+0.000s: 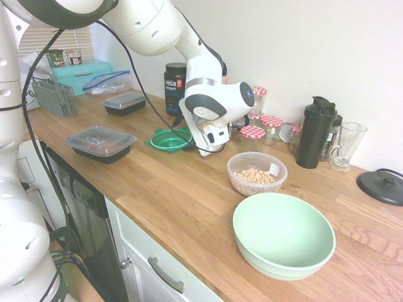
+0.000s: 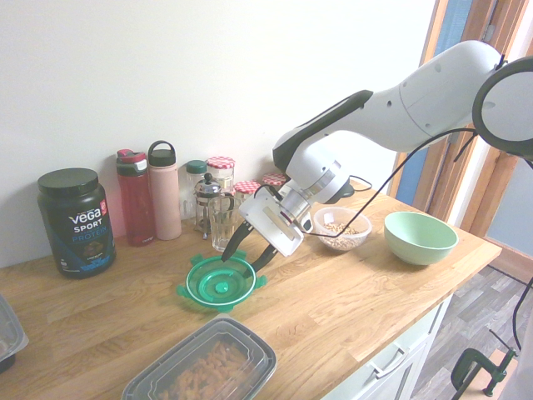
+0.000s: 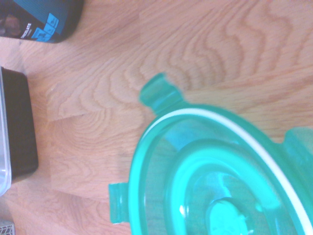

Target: Cover the lid of food container

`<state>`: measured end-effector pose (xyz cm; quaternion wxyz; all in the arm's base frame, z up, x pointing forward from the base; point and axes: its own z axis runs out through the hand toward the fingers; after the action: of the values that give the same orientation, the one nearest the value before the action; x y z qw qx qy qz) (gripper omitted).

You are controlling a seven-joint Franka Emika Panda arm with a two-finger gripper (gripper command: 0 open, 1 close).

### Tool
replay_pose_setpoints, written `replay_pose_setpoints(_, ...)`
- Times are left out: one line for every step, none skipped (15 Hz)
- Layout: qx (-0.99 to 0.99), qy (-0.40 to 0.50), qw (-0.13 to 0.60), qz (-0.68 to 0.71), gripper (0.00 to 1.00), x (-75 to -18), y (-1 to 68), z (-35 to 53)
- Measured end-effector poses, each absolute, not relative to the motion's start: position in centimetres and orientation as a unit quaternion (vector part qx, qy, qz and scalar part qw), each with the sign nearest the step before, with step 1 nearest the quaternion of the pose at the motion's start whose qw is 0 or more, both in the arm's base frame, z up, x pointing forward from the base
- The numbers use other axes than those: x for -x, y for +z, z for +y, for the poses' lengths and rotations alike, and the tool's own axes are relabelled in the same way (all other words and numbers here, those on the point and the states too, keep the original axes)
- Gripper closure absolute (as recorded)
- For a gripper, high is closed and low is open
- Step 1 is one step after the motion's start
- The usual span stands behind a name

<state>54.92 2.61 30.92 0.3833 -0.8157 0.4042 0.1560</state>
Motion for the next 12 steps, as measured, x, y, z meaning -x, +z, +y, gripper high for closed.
replay_pose_setpoints(0.816,0.156,0.383,0.405,1.0,-54.9,30.9,2.6)
replay_pose_setpoints(0.815,0.156,0.383,0.405,1.0,-54.9,30.8,2.5)
replay_pose_setpoints(0.815,0.157,0.383,0.406,1.0,-54.9,30.8,2.5)
replay_pose_setpoints(0.815,0.157,0.384,0.406,1.0,-54.9,30.7,2.5)
replay_pose_setpoints(0.814,0.157,0.384,0.406,1.0,-54.9,30.7,2.5)
replay_pose_setpoints(0.815,0.158,0.384,0.405,1.0,-54.9,30.5,2.6)
replay_pose_setpoints(0.815,0.159,0.384,0.404,1.0,-54.9,30.3,2.7)
replay_pose_setpoints(0.816,0.16,0.383,0.403,1.0,-54.9,30.0,2.8)
replay_pose_setpoints(0.816,0.161,0.382,0.402,1.0,-54.9,29.8,2.9)
replay_pose_setpoints(0.816,0.162,0.382,0.403,1.0,-54.9,29.6,2.9)
replay_pose_setpoints(0.816,0.162,0.381,0.403,1.0,-54.9,29.4,2.9)
replay_pose_setpoints(0.816,0.162,0.381,0.403,1.0,-54.9,29.3,2.9)
